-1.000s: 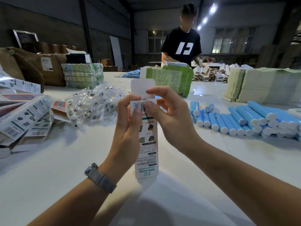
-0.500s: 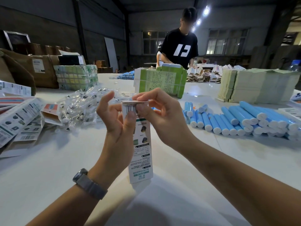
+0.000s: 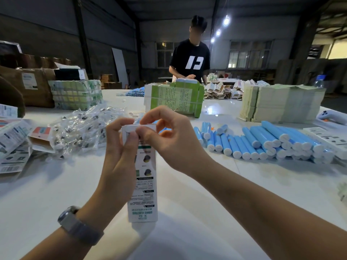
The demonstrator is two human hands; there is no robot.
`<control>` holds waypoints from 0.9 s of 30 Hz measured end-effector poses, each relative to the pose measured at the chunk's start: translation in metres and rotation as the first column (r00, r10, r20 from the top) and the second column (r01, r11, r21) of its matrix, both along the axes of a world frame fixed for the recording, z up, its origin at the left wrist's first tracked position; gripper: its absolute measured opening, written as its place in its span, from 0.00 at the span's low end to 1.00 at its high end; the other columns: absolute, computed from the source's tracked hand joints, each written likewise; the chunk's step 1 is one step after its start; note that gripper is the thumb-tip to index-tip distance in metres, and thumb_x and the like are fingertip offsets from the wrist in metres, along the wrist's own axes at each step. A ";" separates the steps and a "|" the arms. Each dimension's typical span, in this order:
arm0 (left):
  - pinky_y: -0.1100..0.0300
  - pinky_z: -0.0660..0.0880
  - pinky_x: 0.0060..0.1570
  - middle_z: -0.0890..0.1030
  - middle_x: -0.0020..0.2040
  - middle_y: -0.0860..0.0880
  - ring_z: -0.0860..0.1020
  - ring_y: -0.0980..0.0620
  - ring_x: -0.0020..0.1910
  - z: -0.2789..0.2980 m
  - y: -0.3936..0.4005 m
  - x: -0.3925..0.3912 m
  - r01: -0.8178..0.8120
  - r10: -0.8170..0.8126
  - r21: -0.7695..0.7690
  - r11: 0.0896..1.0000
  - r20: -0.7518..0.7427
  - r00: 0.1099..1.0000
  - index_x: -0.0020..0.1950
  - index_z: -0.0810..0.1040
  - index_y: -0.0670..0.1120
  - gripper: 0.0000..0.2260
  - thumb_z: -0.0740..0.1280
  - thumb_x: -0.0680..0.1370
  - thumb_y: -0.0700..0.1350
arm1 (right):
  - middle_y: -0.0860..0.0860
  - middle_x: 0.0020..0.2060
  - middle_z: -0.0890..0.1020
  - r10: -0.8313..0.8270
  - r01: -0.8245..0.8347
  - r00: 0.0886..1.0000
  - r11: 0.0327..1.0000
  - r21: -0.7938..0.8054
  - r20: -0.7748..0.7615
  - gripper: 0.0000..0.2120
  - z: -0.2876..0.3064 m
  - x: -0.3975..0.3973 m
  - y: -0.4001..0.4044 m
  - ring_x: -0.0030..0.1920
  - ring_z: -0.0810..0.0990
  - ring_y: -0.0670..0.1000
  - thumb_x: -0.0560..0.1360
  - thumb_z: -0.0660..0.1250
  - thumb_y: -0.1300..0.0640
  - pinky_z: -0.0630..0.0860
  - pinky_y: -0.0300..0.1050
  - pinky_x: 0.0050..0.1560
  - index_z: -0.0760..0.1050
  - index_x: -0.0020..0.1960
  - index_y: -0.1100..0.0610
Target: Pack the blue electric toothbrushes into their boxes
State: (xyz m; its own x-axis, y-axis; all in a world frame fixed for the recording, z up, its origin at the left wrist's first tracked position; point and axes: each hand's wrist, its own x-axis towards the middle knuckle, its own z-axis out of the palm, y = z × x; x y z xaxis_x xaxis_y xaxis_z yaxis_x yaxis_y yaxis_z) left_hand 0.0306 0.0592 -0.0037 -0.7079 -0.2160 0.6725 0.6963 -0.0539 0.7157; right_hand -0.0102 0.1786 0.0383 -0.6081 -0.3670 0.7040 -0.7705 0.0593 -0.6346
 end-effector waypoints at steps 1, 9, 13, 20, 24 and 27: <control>0.64 0.76 0.29 0.79 0.40 0.49 0.78 0.54 0.32 0.000 0.001 0.000 -0.002 0.002 -0.003 1.000 -0.007 1.000 0.56 0.67 0.53 0.05 0.57 0.81 0.47 | 0.44 0.42 0.78 -0.002 0.002 1.000 1.000 0.001 -0.020 0.04 0.000 0.001 0.000 0.38 0.73 0.41 0.75 0.72 0.60 0.71 0.35 0.39 0.78 0.47 0.53; 0.63 0.77 0.31 0.79 0.45 0.47 0.80 0.55 0.34 -0.004 0.000 0.000 0.020 -0.020 -0.011 1.000 -0.015 1.000 0.59 0.68 0.57 0.10 0.60 0.78 0.49 | 0.53 0.43 0.80 0.022 -0.022 1.000 1.000 0.005 -0.004 0.06 0.006 0.002 0.003 0.40 0.75 0.51 0.75 0.71 0.61 0.73 0.46 0.40 0.78 0.42 0.51; 0.62 0.78 0.36 0.80 0.45 0.54 0.80 0.55 0.38 -0.007 -0.004 -0.006 0.000 -0.002 -0.065 0.998 -0.037 0.999 0.63 0.67 0.57 0.12 0.61 0.81 0.45 | 0.49 0.43 0.79 0.030 -0.030 1.000 0.999 0.024 -0.004 0.07 0.005 0.005 0.003 0.39 0.73 0.42 0.76 0.71 0.61 0.73 0.39 0.42 0.77 0.44 0.50; 0.66 0.78 0.36 0.80 0.46 0.60 0.82 0.56 0.40 -0.011 -0.007 -0.006 -0.158 0.124 -0.268 0.950 -0.139 0.982 0.65 0.59 0.65 0.25 0.67 0.77 0.44 | 0.49 0.39 0.81 -0.015 0.017 0.999 0.999 0.038 -0.028 0.10 0.012 0.005 0.005 0.42 0.79 0.58 0.74 0.72 0.60 0.79 0.59 0.41 0.75 0.39 0.47; 0.69 0.78 0.39 0.78 0.49 0.66 0.82 0.58 0.45 -0.009 -0.005 -0.004 -0.200 0.150 -0.305 0.931 -0.179 0.972 0.65 0.57 0.72 0.29 0.68 0.74 0.50 | 0.50 0.36 0.82 -0.028 0.028 0.999 1.000 -0.009 -0.038 0.09 0.013 0.006 0.003 0.42 0.79 0.61 0.74 0.70 0.57 0.78 0.61 0.40 0.74 0.37 0.47; 0.68 0.78 0.41 0.78 0.52 0.66 0.83 0.57 0.47 -0.009 -0.004 -0.004 -0.216 0.146 -0.335 0.917 -0.222 0.964 0.68 0.55 0.71 0.31 0.68 0.75 0.49 | 0.47 0.34 0.80 -0.027 0.027 0.999 1.000 -0.008 -0.032 0.08 0.014 0.005 0.003 0.42 0.79 0.60 0.73 0.70 0.55 0.78 0.61 0.39 0.74 0.37 0.48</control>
